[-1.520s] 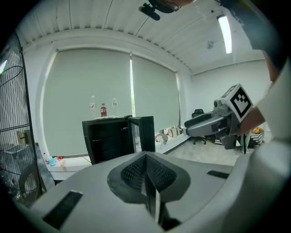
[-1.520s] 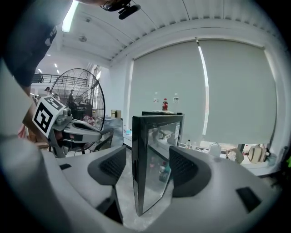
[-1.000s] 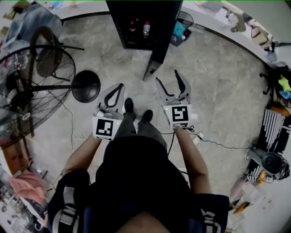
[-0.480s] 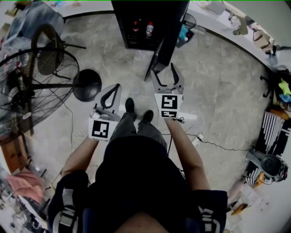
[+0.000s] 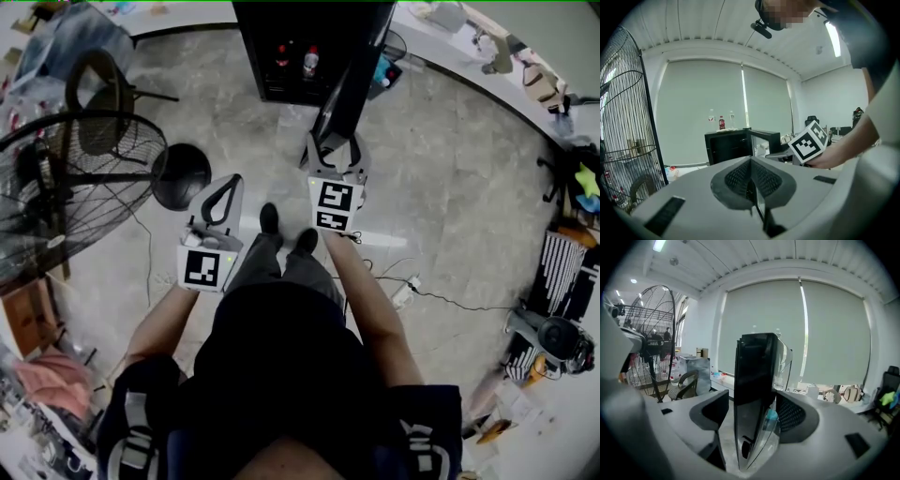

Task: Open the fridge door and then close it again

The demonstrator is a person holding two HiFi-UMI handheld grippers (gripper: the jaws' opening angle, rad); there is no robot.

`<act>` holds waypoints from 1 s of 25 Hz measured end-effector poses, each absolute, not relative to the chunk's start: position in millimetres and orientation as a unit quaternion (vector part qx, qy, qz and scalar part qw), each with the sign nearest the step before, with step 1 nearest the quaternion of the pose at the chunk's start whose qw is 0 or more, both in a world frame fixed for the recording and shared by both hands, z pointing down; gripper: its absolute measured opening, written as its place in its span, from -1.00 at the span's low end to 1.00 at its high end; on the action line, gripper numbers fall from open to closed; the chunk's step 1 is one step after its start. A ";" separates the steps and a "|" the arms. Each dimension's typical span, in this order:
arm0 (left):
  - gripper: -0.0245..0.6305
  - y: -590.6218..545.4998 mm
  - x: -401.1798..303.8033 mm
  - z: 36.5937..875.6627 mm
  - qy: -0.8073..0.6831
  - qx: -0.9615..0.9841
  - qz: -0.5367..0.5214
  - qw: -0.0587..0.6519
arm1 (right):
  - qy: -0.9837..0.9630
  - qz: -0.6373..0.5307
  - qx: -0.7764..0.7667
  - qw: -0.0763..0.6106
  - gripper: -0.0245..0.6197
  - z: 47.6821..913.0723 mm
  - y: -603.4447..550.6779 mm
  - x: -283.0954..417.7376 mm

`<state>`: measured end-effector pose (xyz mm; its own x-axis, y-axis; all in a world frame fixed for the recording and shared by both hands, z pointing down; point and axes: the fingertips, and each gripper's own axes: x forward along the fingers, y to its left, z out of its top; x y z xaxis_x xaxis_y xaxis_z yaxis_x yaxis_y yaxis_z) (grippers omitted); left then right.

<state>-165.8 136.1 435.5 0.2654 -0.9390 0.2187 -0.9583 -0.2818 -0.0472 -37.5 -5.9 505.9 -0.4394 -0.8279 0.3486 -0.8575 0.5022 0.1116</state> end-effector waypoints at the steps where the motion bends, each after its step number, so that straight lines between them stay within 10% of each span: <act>1: -0.85 136.9 -166.7 434.9 -0.598 0.794 0.104 0.046 | -0.846 0.041 0.501 0.181 0.05 505.7 -7.3 -37.6; 25: -0.85 103.2 -147.5 422.9 -0.571 0.816 0.083 0.038 | -0.812 0.070 0.554 0.170 -0.19 506.1 -13.0 25.3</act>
